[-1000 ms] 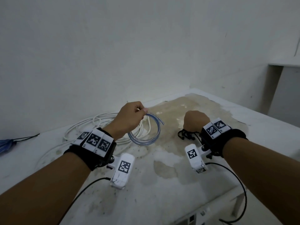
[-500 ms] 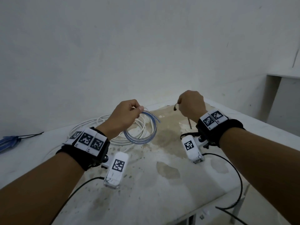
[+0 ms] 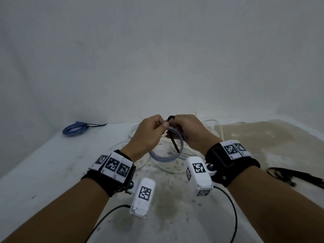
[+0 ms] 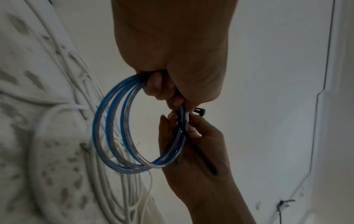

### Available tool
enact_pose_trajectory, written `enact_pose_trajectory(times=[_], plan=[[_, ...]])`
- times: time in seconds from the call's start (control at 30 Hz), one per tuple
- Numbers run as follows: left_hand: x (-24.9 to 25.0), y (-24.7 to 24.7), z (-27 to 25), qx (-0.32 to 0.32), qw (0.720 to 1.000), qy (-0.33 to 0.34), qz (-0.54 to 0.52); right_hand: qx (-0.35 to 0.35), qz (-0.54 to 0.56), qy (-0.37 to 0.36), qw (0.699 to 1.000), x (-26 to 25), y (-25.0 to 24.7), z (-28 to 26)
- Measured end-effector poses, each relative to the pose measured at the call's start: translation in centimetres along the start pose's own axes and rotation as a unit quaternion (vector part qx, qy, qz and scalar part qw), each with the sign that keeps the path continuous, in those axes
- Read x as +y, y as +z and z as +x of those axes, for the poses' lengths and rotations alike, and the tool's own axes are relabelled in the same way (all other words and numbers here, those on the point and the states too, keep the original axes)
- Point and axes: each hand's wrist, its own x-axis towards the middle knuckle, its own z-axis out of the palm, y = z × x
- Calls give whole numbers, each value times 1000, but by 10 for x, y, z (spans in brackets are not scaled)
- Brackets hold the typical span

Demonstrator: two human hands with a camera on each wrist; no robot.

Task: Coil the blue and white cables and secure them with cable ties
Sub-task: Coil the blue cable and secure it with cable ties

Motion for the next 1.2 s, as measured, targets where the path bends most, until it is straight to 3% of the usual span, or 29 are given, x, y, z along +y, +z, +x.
enact_pose_trajectory(times=[0.2,0.47,0.67,0.9,0.97,1.07,1.13,1.2], plan=[[-50,-24,-2,67,995,-62,43,9,18,37,999,46,45,24],[-65,-34,36,116,986,-114,-39,64,-96,-69,991,39,64,61],[-50,-38,59,81,985,-112,-107,82,-116,-105,984,28,61,78],[-38,-36,60,85,986,-121,-75,52,-218,-99,969,14,49,79],[-39,-33,59,99,984,-132,-70,38,-291,-103,950,10,46,76],[-38,-36,59,124,975,-159,-89,25,-457,-189,869,2,41,73],[-37,-43,61,137,970,-183,-87,-23,-509,-256,821,-5,39,69],[-37,-51,61,140,964,-208,-90,-86,-524,-283,799,-9,38,66]])
